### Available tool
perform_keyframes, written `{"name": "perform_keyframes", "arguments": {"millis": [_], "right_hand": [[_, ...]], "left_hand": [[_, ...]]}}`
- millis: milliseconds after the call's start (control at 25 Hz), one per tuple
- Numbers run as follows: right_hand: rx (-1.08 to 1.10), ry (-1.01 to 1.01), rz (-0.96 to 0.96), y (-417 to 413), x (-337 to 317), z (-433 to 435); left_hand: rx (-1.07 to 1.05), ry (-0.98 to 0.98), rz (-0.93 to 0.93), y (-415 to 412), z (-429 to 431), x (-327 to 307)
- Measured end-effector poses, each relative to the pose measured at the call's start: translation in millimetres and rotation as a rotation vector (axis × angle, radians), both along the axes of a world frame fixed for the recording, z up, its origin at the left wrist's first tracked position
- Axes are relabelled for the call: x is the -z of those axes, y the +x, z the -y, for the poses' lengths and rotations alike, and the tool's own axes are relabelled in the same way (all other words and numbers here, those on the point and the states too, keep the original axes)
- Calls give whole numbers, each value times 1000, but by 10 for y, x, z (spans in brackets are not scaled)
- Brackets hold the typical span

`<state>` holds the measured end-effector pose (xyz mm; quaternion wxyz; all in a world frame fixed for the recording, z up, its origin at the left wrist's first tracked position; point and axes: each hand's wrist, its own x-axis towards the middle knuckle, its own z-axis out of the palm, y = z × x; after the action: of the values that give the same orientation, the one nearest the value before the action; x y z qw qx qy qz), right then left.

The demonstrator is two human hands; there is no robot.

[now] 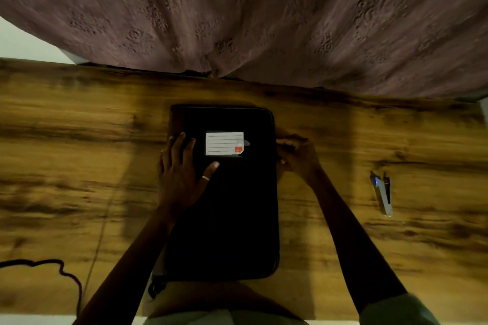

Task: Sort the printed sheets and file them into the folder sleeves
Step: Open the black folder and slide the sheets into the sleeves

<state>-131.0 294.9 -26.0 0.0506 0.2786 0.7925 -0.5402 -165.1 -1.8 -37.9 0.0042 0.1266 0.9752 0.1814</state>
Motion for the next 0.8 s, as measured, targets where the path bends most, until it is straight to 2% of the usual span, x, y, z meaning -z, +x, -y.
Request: {"name": "perform_keyframes", "arguments": {"millis": [400,560,680,800], "right_hand": [[-111,88,-61,951,33,229],[-97,88,-57,1401,106,369],[-44,33,-66,1721,134,509],[-43,81,-101,1978,145,620]], "left_hand": [[47,-12,31,4,14,-42],[63,-2,104,146,103,-32],[87,2,90,356,217,-9],[117,10,74,566,310,19]]}}
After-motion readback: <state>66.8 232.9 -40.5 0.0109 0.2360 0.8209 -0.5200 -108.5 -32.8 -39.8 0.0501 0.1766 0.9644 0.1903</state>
